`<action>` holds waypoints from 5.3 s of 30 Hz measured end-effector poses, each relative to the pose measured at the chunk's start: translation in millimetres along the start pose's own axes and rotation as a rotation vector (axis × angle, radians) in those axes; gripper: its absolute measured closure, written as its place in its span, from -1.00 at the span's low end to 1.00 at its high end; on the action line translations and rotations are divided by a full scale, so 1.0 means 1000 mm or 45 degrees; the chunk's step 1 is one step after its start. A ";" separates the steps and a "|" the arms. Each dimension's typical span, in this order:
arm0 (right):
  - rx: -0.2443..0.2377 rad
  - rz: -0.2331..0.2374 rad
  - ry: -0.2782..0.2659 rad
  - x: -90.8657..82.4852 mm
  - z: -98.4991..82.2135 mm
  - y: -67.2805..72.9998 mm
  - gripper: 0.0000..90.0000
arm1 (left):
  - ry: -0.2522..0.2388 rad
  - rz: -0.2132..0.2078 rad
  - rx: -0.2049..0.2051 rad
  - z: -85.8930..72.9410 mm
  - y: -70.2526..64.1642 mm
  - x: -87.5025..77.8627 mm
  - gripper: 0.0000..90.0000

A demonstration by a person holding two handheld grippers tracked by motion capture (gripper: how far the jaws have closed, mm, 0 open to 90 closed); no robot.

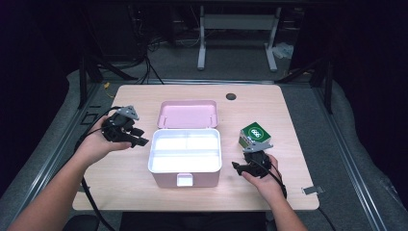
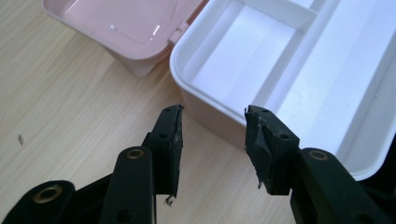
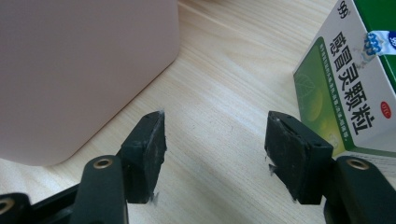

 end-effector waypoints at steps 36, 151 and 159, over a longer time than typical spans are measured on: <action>-0.018 0.029 0.013 0.001 -0.001 0.003 -0.15 | 0.339 -0.109 0.326 0.055 -0.043 0.048 0.38; -0.045 0.049 0.010 0.000 -0.001 0.006 -0.15 | 0.579 -0.100 0.543 0.077 -0.053 0.046 0.98; -0.047 0.053 0.022 0.006 0.000 0.005 -0.15 | 0.569 -0.089 0.436 0.057 -0.027 0.026 0.98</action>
Point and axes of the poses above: each handheld gripper's, and its own axes: x roughly forward along the jaws, z roughly out of its top, y roughly to its left, the point moved 7 cm from there along x, roughly forward along the jaws, and after that the axes turned 1 degree about -y, right-handed, at the moved point
